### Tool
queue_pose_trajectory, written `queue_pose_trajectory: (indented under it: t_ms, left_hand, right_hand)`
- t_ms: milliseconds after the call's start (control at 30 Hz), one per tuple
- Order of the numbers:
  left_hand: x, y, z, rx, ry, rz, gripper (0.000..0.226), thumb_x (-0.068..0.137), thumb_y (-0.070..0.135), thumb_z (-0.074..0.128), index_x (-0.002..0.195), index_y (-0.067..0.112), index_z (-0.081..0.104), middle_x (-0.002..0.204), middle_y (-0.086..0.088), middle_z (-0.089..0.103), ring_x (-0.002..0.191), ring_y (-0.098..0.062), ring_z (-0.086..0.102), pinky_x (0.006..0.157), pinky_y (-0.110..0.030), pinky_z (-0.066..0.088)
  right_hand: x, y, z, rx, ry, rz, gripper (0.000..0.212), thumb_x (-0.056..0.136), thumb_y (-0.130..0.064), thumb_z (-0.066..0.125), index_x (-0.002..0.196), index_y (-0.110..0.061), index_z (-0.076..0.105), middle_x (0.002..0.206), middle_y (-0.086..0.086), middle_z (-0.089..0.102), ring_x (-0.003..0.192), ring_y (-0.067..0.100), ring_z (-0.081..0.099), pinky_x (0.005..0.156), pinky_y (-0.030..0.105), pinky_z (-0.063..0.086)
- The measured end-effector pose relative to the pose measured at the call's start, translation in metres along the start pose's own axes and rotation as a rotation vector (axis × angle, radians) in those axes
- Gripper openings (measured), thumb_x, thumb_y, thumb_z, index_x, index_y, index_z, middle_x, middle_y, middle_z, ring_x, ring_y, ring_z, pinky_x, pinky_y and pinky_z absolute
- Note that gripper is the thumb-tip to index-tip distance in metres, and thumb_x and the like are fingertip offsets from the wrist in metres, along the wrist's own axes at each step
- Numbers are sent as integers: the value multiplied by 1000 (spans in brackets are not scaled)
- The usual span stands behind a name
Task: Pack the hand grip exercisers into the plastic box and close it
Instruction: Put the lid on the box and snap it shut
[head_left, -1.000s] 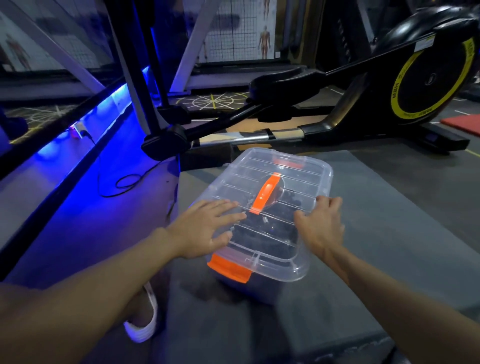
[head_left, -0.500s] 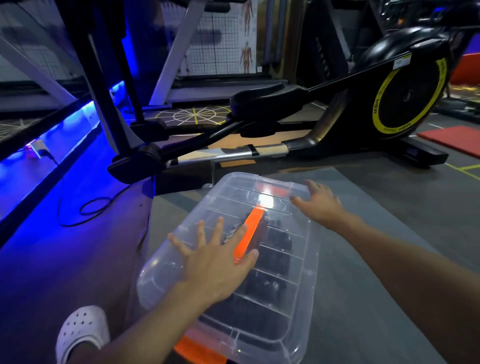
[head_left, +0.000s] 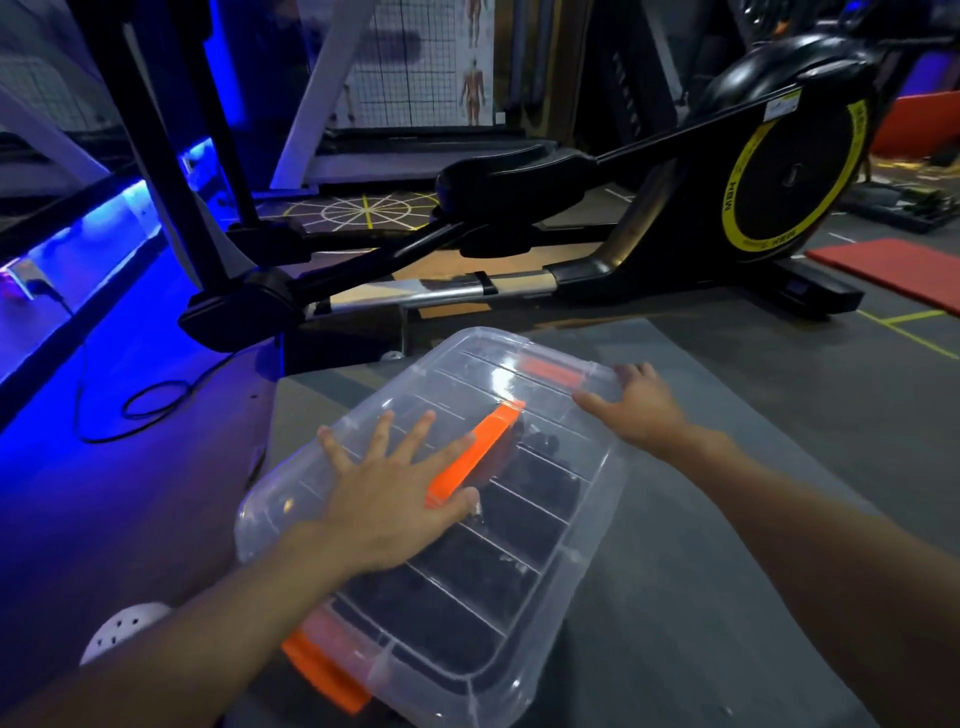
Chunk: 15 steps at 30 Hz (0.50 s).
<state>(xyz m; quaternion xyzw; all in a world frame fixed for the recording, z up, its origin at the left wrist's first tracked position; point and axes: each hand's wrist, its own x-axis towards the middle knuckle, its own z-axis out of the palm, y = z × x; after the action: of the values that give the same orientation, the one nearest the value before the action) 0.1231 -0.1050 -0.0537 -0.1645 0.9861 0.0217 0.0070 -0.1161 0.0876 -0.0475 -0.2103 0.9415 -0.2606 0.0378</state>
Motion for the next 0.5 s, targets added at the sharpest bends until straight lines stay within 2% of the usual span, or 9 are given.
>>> queue_pose_trajectory:
  t_ms: [167, 300, 400, 467, 500]
  left_hand:
    - [19, -23, -8, 22, -46, 208, 70, 60, 93, -11, 128, 77, -16, 162, 17, -11, 151, -23, -11, 103, -76, -14]
    - [24, -30, -21, 59, -116, 304, 64, 71, 89, -1, 131, 74, -14, 162, 17, -10, 151, -21, -10, 106, -74, -13]
    - [16, -13, -25, 21, -118, 203, 56, 87, 78, 10, 140, 66, -3, 164, 12, -4, 151, -26, -4, 110, -72, -6]
    - [3, 12, -25, -133, -90, 116, 51, 94, 69, 14, 144, 61, 11, 164, 9, 8, 151, -28, 3, 111, -72, 1]
    - [-6, 26, -24, -203, -68, 105, 54, 91, 71, 11, 144, 59, 14, 162, 10, 13, 151, -28, 6, 110, -73, 4]
  right_hand:
    - [-49, 5, -1, -45, 161, 157, 93, 72, -77, 55, 134, -8, 45, 135, 11, 45, 125, 37, 45, 104, 47, 38]
    - [-80, 5, 1, -123, 210, 251, 95, 71, -82, 48, 130, -7, 45, 132, 11, 45, 123, 38, 45, 101, 48, 36]
    - [-79, 9, -7, -197, 170, 247, 92, 74, -83, 43, 128, -9, 47, 129, 10, 48, 122, 34, 48, 100, 48, 34]
    - [-67, 11, -15, -188, 102, 235, 87, 77, -79, 45, 127, -9, 47, 130, 11, 48, 122, 33, 48, 100, 47, 36]
    - [-61, 10, -19, -126, 60, 228, 83, 78, -75, 49, 128, -9, 46, 131, 12, 48, 122, 34, 48, 101, 47, 38]
